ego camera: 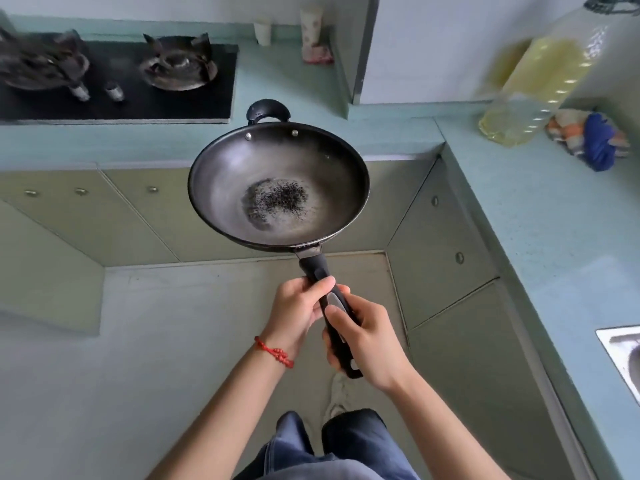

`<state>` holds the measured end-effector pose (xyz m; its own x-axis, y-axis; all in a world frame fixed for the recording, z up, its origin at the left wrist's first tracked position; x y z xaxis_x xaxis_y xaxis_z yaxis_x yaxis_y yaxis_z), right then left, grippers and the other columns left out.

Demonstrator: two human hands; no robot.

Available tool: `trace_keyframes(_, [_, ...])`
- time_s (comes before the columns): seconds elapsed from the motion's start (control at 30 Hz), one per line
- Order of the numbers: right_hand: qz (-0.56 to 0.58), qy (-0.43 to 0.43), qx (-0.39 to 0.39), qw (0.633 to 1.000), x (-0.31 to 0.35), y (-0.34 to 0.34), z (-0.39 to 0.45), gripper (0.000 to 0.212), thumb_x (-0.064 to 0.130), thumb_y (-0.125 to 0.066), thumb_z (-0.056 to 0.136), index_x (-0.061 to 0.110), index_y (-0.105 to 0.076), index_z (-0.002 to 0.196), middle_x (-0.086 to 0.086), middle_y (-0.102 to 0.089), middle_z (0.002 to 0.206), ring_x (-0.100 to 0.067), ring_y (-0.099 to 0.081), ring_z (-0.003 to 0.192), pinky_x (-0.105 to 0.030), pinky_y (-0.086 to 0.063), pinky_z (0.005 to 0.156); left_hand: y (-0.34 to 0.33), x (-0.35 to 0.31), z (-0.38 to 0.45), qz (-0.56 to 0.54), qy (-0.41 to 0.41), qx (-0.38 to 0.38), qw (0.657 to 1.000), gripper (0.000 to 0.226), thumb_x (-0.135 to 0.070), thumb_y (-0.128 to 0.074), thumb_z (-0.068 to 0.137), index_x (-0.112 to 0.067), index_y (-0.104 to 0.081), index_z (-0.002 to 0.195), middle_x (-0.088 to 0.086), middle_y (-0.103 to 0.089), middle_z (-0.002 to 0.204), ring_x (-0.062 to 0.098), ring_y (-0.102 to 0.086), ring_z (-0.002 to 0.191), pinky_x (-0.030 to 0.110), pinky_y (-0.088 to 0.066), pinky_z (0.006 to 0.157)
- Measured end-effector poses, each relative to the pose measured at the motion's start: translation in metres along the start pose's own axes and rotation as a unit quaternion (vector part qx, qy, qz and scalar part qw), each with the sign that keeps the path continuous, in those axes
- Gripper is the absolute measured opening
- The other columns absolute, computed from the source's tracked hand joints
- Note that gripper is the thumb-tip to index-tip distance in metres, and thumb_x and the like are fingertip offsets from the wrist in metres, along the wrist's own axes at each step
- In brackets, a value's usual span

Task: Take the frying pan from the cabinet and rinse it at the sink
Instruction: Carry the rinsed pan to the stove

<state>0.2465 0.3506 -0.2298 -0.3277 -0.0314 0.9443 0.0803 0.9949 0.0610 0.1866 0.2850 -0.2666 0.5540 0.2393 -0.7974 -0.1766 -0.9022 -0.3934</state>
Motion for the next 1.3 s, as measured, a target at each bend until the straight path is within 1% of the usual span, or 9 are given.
trace_keyframes(0.27, [-0.014, 0.011, 0.060, 0.998, 0.031, 0.002, 0.097, 0.023, 0.008, -0.042, 0.093, 0.008, -0.043, 0.070, -0.009, -0.049, 0.051, -0.019, -0.044, 0.033, -0.021, -0.033, 0.035, 0.015, -0.051, 0.075, -0.016, -0.034, -0.056, 0.998, 0.023, -0.001, -0.051, 0.086, 0.001, -0.062, 0.066, 0.003, -0.070, 0.057, 0.012, -0.065, 0.052, 0.019, -0.051, 0.052])
trace_keyframes(0.33, [-0.018, 0.020, 0.070, 0.997, 0.042, 0.009, 0.122, 0.023, 0.008, -0.042, 0.093, 0.008, -0.045, 0.071, -0.010, -0.048, 0.051, -0.019, -0.044, 0.032, -0.021, -0.033, 0.035, 0.011, -0.065, 0.097, -0.020, -0.038, -0.067, 0.997, 0.022, -0.001, -0.051, 0.086, 0.002, -0.062, 0.068, 0.002, -0.070, 0.056, 0.011, -0.064, 0.051, 0.018, -0.051, 0.051])
trace_keyframes(0.43, [-0.019, 0.033, 0.080, 0.996, 0.060, 0.020, 0.158, 0.021, 0.007, -0.041, 0.093, 0.004, -0.045, 0.073, -0.012, -0.048, 0.050, -0.018, -0.043, 0.031, -0.020, -0.032, 0.036, 0.004, -0.084, 0.130, -0.028, -0.038, -0.078, 0.996, 0.017, -0.002, -0.050, 0.086, 0.004, -0.060, 0.074, 0.002, -0.070, 0.055, 0.011, -0.065, 0.051, 0.018, -0.051, 0.051])
trace_keyframes(0.6, [-0.017, 0.040, 0.080, 0.996, 0.081, 0.035, 0.211, 0.020, 0.007, -0.041, 0.093, 0.003, -0.046, 0.074, -0.014, -0.049, 0.052, -0.022, -0.044, 0.033, -0.021, -0.034, 0.036, -0.005, -0.114, 0.179, -0.027, -0.041, -0.086, 0.995, 0.017, -0.002, -0.050, 0.087, 0.004, -0.059, 0.074, 0.002, -0.070, 0.053, 0.010, -0.065, 0.051, 0.018, -0.052, 0.051])
trace_keyframes(0.9, [-0.008, 0.021, 0.047, 0.999, 0.102, 0.041, 0.317, 0.020, 0.005, -0.042, 0.092, 0.004, -0.045, 0.073, -0.012, -0.049, 0.052, -0.022, -0.042, 0.034, -0.022, -0.035, 0.038, 0.006, -0.156, 0.285, -0.014, -0.015, -0.064, 0.998, 0.016, -0.001, -0.050, 0.086, 0.006, -0.059, 0.074, 0.004, -0.070, 0.057, 0.013, -0.066, 0.055, 0.021, -0.054, 0.056])
trace_keyframes(1.0, [0.013, 0.014, 0.025, 0.999, 0.114, 0.038, 0.356, 0.020, 0.006, -0.042, 0.093, 0.004, -0.045, 0.073, -0.011, -0.048, 0.050, -0.022, -0.042, 0.035, -0.022, -0.035, 0.037, 0.012, -0.177, 0.324, 0.001, -0.007, -0.037, 0.999, 0.015, -0.002, -0.051, 0.086, 0.006, -0.060, 0.077, 0.005, -0.071, 0.060, 0.016, -0.067, 0.058, 0.022, -0.055, 0.059])
trace_keyframes(1.1, [0.017, 0.010, 0.005, 1.000, 0.122, 0.036, 0.390, 0.022, 0.005, -0.042, 0.093, 0.004, -0.046, 0.072, -0.009, -0.048, 0.049, -0.021, -0.043, 0.034, -0.021, -0.034, 0.037, 0.017, -0.196, 0.358, 0.020, 0.002, -0.022, 1.000, 0.018, -0.003, -0.050, 0.087, 0.004, -0.062, 0.075, 0.003, -0.071, 0.060, 0.013, -0.066, 0.057, 0.020, -0.054, 0.058])
trace_keyframes(1.2, [0.033, 0.009, -0.012, 0.999, 0.128, 0.035, 0.415, 0.018, 0.006, -0.042, 0.093, 0.003, -0.047, 0.076, -0.007, -0.049, 0.047, -0.021, -0.042, 0.034, -0.021, -0.034, 0.036, 0.018, -0.206, 0.381, 0.027, 0.014, -0.003, 1.000, 0.020, -0.003, -0.050, 0.087, 0.002, -0.063, 0.073, 0.003, -0.071, 0.059, 0.013, -0.067, 0.058, 0.020, -0.054, 0.059])
trace_keyframes(1.3, [0.034, 0.006, -0.023, 0.999, 0.131, 0.038, 0.436, 0.017, 0.006, -0.042, 0.093, 0.000, -0.048, 0.079, -0.012, -0.048, 0.048, -0.023, -0.043, 0.035, -0.021, -0.034, 0.037, 0.020, -0.213, 0.403, 0.025, 0.022, 0.000, 0.999, 0.019, -0.003, -0.050, 0.087, 0.004, -0.063, 0.075, 0.003, -0.071, 0.059, 0.013, -0.067, 0.058, 0.020, -0.055, 0.060])
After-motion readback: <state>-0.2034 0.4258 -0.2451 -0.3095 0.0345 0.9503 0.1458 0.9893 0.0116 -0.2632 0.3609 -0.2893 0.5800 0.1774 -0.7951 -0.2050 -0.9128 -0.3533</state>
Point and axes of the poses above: each hand's wrist, its own z-axis towards the middle knuckle, its own y-axis out of the back of the hand, x = y × z, the point moved 9 cm from there along z, towards the middle knuckle
